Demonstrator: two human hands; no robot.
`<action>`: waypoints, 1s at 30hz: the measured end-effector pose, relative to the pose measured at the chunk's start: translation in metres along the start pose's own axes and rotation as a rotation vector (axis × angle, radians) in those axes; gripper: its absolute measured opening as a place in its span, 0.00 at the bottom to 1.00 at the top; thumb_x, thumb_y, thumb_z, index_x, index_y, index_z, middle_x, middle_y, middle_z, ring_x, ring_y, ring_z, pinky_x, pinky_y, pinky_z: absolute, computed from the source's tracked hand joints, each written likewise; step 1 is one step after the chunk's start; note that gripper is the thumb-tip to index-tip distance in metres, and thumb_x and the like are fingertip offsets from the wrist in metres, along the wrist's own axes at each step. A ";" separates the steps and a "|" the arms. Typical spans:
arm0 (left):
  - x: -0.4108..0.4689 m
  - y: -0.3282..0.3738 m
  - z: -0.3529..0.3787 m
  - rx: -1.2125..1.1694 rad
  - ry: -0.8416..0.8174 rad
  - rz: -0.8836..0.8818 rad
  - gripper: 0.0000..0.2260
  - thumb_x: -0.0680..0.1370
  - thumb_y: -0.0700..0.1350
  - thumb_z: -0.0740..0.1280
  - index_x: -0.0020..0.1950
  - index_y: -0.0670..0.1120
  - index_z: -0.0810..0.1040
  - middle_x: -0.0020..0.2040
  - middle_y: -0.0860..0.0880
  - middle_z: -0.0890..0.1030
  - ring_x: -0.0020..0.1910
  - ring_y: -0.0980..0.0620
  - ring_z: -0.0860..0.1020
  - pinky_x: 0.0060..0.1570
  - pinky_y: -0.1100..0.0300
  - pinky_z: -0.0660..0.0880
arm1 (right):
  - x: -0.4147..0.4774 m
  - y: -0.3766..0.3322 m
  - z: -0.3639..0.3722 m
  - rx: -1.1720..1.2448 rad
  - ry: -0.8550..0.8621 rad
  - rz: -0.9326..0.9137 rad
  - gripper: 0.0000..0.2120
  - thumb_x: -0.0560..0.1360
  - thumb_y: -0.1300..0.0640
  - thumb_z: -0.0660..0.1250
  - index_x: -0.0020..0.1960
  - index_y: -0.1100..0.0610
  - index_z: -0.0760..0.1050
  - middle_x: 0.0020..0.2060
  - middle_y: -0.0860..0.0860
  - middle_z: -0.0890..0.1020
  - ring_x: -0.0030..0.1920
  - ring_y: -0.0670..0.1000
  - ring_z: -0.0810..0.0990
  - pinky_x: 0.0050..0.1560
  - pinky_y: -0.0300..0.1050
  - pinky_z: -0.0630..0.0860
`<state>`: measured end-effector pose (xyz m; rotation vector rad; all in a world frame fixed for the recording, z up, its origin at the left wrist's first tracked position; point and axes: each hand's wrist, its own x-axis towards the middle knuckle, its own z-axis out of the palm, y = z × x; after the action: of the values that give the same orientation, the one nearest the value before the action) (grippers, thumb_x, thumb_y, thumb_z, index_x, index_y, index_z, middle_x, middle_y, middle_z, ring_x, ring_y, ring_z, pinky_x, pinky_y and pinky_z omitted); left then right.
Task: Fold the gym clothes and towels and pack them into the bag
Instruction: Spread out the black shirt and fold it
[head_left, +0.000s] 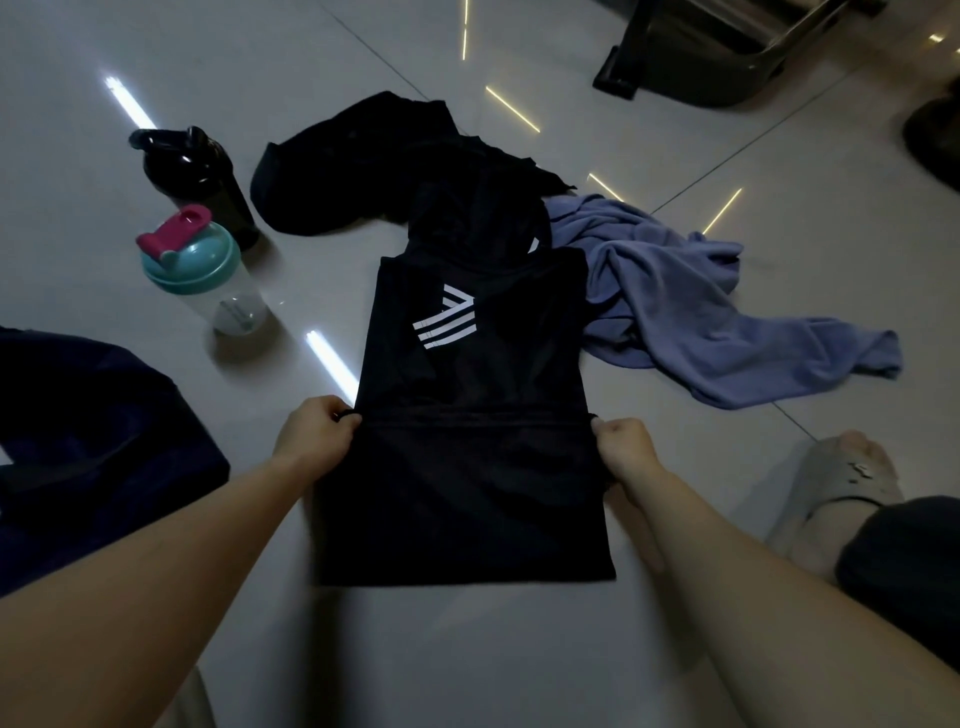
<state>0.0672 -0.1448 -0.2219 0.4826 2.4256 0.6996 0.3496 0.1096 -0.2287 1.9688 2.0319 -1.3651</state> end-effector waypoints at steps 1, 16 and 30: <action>0.000 0.000 0.001 -0.002 0.001 -0.005 0.06 0.80 0.47 0.68 0.52 0.46 0.82 0.45 0.47 0.82 0.46 0.46 0.81 0.48 0.55 0.74 | 0.001 -0.001 0.000 0.010 -0.003 0.006 0.25 0.82 0.52 0.64 0.28 0.56 0.64 0.25 0.54 0.69 0.31 0.55 0.71 0.38 0.47 0.65; -0.053 0.001 0.007 0.159 0.048 0.009 0.27 0.72 0.64 0.73 0.60 0.48 0.73 0.51 0.52 0.79 0.48 0.48 0.81 0.46 0.50 0.80 | -0.051 0.003 0.004 -0.285 0.144 -0.097 0.23 0.78 0.36 0.62 0.52 0.57 0.72 0.47 0.55 0.80 0.49 0.61 0.79 0.47 0.52 0.76; -0.108 -0.037 0.023 0.216 -0.235 -0.117 0.16 0.72 0.57 0.76 0.49 0.46 0.81 0.44 0.48 0.83 0.44 0.47 0.82 0.49 0.51 0.80 | -0.105 0.071 -0.016 0.318 -0.674 0.565 0.14 0.85 0.58 0.58 0.42 0.59 0.61 0.26 0.52 0.65 0.24 0.46 0.61 0.30 0.40 0.58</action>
<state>0.1581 -0.2167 -0.2148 0.4746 2.2935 0.3134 0.4379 0.0217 -0.2014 1.6330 0.9347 -1.8972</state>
